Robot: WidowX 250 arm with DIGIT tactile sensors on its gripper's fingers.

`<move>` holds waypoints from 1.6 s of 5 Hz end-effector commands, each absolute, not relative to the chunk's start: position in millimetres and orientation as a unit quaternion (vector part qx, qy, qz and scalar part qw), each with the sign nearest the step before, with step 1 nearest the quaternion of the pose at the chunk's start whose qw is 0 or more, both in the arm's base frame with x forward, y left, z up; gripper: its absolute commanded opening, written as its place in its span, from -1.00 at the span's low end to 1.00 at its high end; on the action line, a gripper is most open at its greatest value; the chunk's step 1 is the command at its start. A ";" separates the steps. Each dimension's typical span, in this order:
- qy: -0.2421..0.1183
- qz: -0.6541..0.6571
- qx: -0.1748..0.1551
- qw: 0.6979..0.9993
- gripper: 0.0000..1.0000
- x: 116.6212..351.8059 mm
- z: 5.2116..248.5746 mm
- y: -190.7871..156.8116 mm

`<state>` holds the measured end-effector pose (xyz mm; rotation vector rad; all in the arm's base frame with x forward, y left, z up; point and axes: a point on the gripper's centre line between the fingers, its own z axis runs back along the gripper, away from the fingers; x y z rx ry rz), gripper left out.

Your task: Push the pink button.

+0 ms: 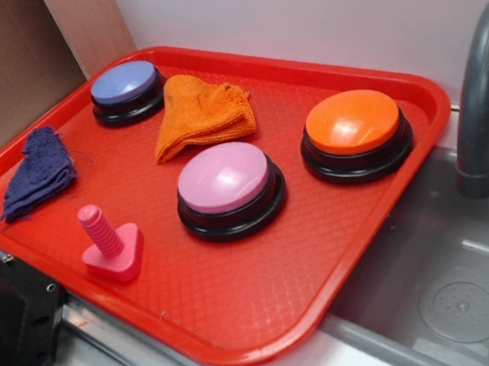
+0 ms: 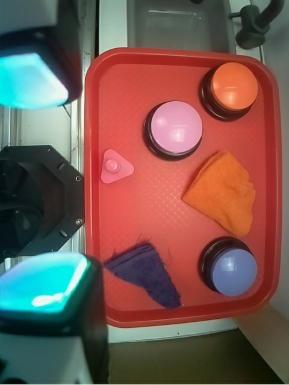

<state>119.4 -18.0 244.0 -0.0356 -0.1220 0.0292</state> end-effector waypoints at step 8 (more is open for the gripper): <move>-0.062 -0.268 -0.065 0.959 1.00 210.6 63.7 -94.3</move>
